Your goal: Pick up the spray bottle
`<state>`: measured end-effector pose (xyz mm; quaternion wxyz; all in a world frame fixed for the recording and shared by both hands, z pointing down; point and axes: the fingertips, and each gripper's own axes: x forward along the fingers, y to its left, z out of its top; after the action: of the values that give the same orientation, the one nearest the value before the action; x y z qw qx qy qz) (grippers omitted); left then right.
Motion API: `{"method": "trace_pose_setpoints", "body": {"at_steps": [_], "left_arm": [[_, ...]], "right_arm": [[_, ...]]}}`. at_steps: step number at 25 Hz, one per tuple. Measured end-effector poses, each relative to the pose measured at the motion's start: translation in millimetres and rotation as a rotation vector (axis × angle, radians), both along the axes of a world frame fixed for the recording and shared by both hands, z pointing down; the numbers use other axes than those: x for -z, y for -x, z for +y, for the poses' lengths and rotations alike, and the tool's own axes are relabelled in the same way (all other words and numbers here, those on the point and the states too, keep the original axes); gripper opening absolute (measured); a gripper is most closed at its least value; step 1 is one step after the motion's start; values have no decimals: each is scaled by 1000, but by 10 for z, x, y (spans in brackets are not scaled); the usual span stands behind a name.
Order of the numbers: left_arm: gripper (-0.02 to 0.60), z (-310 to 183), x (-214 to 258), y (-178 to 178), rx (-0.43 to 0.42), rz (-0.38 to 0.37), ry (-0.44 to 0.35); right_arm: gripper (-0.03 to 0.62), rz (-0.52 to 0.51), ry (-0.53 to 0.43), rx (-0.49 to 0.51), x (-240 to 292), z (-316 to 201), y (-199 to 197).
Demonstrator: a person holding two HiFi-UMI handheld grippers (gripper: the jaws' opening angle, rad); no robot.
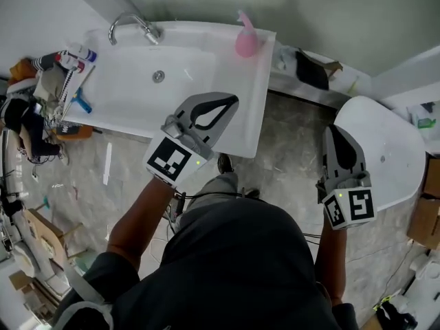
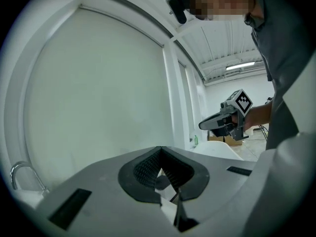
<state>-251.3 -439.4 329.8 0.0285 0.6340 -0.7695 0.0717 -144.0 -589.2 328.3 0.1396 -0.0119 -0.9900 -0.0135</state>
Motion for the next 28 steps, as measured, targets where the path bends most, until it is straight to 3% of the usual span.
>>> {"method": "trace_pose_setpoints", "body": {"at_steps": [7,14,28], "left_arm": [[3,298,-46,636,53,10,-22],[3,502,-109,1054,143,19,-9],[3,66,-84,1523,351,33,60]], "right_arm": [[8,12,-19,37,8,194,687],[8,33,-17,98,-58,191,1147],[8,30,77,323,-291,-265,2183]]}}
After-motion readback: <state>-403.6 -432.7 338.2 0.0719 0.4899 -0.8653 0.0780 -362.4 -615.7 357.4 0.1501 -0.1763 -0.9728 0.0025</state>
